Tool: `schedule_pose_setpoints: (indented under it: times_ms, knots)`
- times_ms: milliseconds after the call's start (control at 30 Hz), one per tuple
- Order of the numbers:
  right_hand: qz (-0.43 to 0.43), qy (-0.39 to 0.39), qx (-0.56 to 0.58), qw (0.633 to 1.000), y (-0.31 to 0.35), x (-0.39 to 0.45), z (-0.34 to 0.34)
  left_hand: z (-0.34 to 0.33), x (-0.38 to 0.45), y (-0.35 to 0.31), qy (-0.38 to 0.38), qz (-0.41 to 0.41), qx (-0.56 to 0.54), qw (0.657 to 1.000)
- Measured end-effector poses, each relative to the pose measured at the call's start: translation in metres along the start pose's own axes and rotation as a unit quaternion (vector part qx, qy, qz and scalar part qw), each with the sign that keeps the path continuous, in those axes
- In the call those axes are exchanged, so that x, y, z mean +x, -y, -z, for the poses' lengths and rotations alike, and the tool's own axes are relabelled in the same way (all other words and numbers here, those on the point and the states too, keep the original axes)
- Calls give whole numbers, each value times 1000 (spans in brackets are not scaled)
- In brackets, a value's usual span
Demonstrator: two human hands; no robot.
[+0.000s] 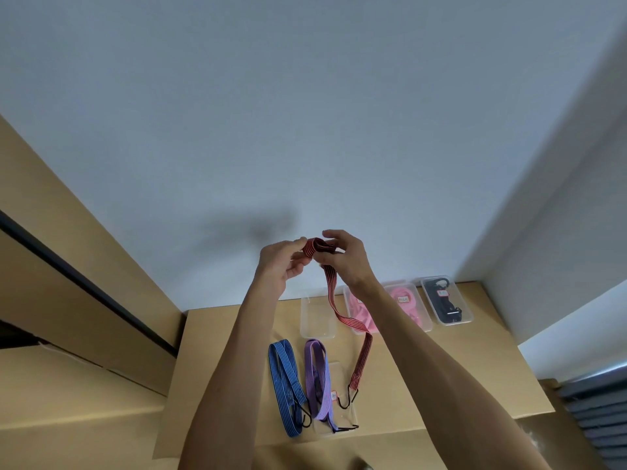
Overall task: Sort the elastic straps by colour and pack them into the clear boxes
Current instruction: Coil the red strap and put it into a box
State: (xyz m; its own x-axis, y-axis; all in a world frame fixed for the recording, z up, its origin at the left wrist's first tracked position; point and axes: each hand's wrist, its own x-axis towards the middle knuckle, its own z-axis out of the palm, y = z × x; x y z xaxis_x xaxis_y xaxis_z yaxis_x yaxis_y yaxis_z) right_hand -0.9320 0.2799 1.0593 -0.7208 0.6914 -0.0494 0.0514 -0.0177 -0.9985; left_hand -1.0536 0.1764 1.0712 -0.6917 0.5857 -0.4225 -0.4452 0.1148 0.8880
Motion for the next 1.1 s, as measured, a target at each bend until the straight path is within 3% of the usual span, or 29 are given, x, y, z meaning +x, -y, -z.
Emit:
schedule_pose_setpoints:
  times_ms: [100, 333, 500, 600, 700, 833, 1100]
  knots:
    - [12, 24, 5, 1000, -4, -3, 2, 2, -1, -2, -11, -20, 15, 1000]
    - [43, 57, 51, 996, -1, -3, 4, 10, -2, 0, 95, 92, -62, 989]
    - [33, 3, 62, 998, -7, -1, 8, 7, -3, 4, 110, 103, -43, 988]
    - [13, -59, 39, 997, -13, 0, 7, 2, -3, 7, 101, 70, -30, 992]
    - [16, -65, 47, 997, -13, 2, 7, -1, -3, 9, 93, 8, -8, 996]
    - [13, -33, 48, 998, -16, 2, 9, -6, -3, 9, 80, -52, 14, 995]
    - [-57, 58, 17, 997, -16, -1, 6, -11, 1, 19, -30, -112, -47, 992]
